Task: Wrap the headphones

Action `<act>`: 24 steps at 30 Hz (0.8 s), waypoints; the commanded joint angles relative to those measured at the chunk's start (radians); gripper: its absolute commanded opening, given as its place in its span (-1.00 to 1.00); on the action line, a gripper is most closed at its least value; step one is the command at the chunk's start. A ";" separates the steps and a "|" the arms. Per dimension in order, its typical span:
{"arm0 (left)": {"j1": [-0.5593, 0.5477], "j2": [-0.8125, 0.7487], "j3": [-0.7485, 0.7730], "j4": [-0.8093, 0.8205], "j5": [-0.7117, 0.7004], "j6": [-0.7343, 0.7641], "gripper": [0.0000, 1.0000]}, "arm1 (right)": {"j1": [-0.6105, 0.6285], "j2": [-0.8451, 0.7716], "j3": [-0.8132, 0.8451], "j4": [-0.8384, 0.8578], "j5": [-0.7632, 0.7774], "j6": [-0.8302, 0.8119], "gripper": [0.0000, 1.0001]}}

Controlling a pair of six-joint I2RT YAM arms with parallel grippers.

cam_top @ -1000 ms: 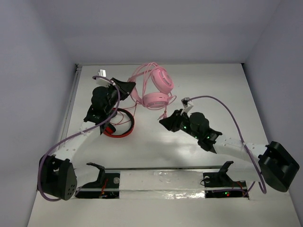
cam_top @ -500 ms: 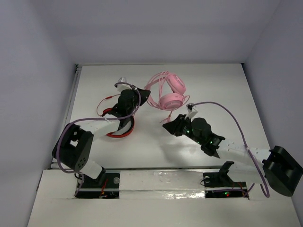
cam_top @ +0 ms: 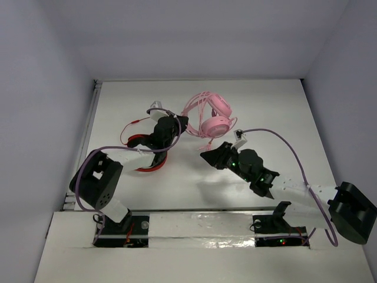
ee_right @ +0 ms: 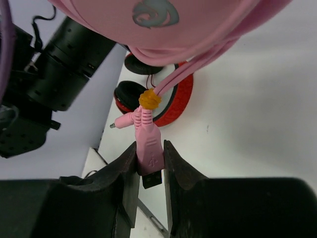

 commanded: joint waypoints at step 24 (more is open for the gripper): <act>-0.041 0.411 0.367 0.035 0.082 0.021 -1.00 | 0.022 -0.636 0.075 -0.527 0.421 -0.120 0.48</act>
